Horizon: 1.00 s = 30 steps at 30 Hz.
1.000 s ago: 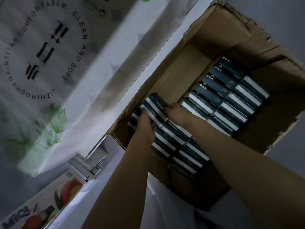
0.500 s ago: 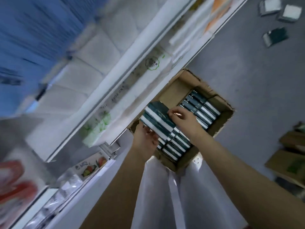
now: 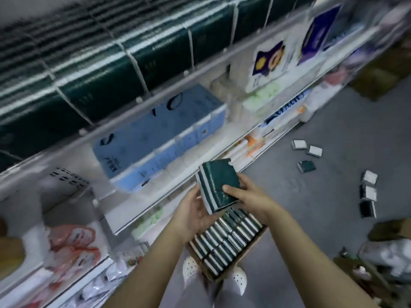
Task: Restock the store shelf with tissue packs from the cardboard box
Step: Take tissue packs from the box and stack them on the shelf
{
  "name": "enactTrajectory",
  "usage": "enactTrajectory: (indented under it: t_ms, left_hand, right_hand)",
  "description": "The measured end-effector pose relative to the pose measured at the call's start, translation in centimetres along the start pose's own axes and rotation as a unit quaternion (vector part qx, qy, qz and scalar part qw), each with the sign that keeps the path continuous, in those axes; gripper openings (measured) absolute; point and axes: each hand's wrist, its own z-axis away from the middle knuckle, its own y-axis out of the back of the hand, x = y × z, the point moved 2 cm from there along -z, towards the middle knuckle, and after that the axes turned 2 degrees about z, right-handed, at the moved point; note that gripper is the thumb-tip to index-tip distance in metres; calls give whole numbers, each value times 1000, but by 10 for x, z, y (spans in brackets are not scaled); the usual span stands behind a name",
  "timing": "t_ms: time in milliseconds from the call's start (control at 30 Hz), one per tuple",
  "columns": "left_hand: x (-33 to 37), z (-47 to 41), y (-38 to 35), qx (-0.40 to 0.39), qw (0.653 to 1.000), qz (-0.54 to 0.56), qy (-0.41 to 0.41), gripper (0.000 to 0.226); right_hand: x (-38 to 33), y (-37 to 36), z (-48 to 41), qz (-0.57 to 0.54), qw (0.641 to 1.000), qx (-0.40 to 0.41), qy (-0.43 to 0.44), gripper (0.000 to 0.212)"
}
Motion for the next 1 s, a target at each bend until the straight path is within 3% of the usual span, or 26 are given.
enactTrajectory:
  t_ms: [167,367,500,600,667,767,833,1000]
  left_hand:
    - [33,37,-11,-29,997,0,-75,48]
    - [71,90,-14,-76,973,-48,-213,41]
    - [102,124,-8,-40,952,-97,-287,52]
    - [127,150,6,-23,934,-127,-334,42]
    - [141,168,18,-8,922,-128,-365,36]
    - [163,195,42,20,902,-120,-414,49]
    - [177,212,62,45,887,-110,-446,59]
    - [205,243,113,100,855,-95,-499,46]
  right_hand:
    - [-53,-17,25,39,996,-44,61,67]
    - [-114,-37,51,97,980,-83,156,48]
    - [-155,-57,65,165,958,-129,195,104]
    - [-192,-84,76,218,928,-155,260,113]
    - [-214,-106,81,240,908,-178,294,110]
    - [-239,-149,81,270,877,-235,321,85]
    - [-251,-179,75,288,860,-238,348,66]
    - [-265,-246,61,290,845,-219,391,48]
